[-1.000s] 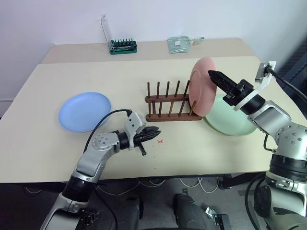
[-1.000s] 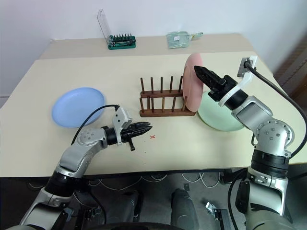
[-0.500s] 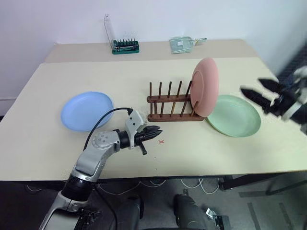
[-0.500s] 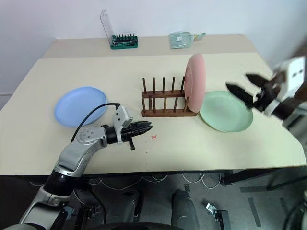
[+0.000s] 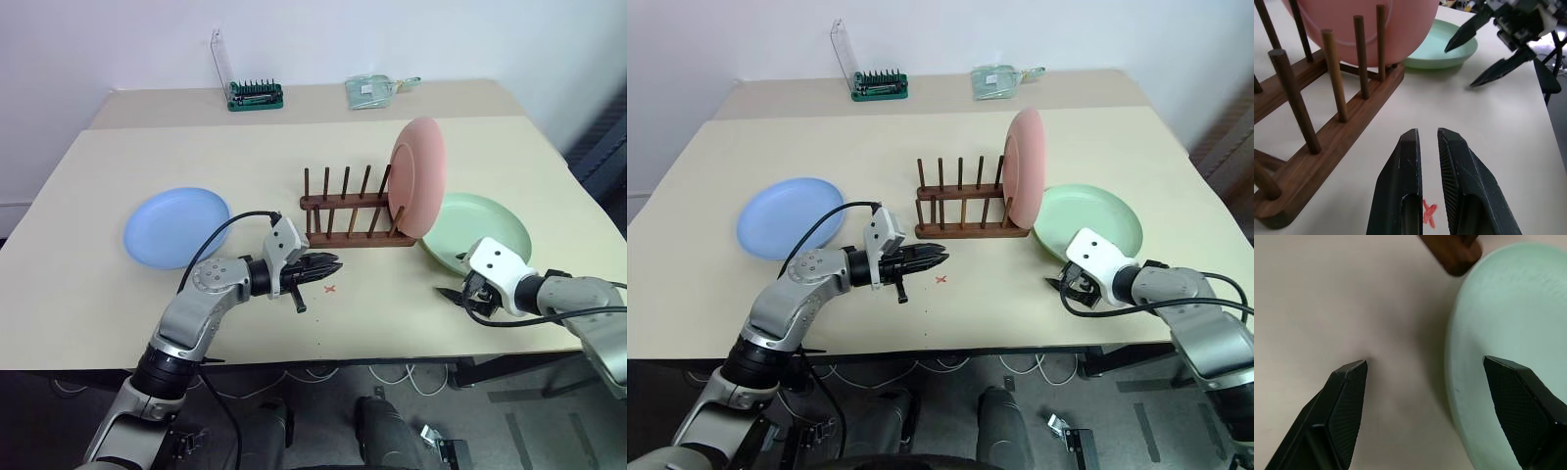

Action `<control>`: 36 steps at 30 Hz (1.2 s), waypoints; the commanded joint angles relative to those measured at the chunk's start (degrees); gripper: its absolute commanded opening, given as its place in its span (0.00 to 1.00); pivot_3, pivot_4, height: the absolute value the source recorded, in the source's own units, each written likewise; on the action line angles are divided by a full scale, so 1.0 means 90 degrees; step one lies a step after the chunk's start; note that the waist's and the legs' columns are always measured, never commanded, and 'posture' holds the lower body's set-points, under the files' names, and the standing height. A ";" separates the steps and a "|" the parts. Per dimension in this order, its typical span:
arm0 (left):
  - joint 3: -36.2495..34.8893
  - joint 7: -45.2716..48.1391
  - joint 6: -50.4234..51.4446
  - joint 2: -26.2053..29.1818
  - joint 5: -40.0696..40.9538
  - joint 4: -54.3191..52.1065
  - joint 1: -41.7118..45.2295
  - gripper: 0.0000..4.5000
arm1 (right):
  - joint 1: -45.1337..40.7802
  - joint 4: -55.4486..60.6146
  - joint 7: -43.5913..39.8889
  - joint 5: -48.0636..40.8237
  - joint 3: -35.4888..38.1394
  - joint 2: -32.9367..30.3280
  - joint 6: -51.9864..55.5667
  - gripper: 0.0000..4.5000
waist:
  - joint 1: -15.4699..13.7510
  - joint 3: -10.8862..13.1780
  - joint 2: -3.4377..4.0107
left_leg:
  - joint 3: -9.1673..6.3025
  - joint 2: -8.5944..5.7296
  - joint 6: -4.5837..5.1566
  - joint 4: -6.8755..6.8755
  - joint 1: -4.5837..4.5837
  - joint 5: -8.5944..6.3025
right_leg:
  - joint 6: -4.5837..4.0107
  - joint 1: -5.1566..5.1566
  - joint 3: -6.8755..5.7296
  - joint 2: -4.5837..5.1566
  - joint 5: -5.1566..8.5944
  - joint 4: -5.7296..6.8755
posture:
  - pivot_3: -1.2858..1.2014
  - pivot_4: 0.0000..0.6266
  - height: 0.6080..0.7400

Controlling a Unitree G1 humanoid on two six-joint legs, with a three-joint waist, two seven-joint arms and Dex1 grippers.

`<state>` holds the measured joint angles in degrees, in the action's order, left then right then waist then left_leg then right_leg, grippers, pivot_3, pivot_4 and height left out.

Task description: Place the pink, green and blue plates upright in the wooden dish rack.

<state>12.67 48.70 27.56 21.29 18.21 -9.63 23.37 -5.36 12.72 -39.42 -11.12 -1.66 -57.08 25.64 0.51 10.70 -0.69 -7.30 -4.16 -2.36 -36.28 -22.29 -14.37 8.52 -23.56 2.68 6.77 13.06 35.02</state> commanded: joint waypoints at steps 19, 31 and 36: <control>-0.0099 0.0016 -0.0183 -0.0051 0.0073 -0.0034 -0.0027 0.13 | -0.2798 -0.0550 0.1265 0.0724 0.1562 0.0394 -0.0336 0.01 | 0.0018 0.0002 0.0013 | -0.0004 0.0003 -0.0003 0.0012 0.0001 0.0002 | -0.0003 -0.0010 -0.0002 -0.0004 -0.0001 0.0005 | 0.52 0.24 1.00; -0.0117 0.0009 -0.0070 -0.0050 0.0137 -0.0120 0.0034 0.13 | -0.4275 0.1596 0.1667 -0.5446 0.2593 0.3012 0.2020 0.01 | -0.0027 0.0001 0.0008 | -0.0040 -0.0001 -0.0003 0.0005 -0.0005 0.0001 | -0.0004 0.0002 -0.0020 0.0002 -0.0003 0.0003 | 0.52 0.24 1.00; -0.0129 -0.0040 -0.0033 -0.0045 0.0143 -0.0173 0.0016 0.13 | -0.3821 0.1345 0.2565 -0.7128 0.2607 0.3379 0.2465 0.01 | 0.0014 0.0000 0.0008 | -0.0039 -0.0003 -0.0002 0.0005 -0.0005 0.0001 | -0.0006 -0.0002 -0.0019 0.0004 -0.0004 0.0007 | 0.52 0.24 1.00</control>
<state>12.42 48.37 27.32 20.95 18.32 -9.10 22.97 -40.09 24.80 -18.71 -71.07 20.41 -27.01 47.37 0.63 10.70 -0.62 -7.64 -4.19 -2.38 -36.21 -22.34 -14.36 8.47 -23.59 2.51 6.80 13.03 35.09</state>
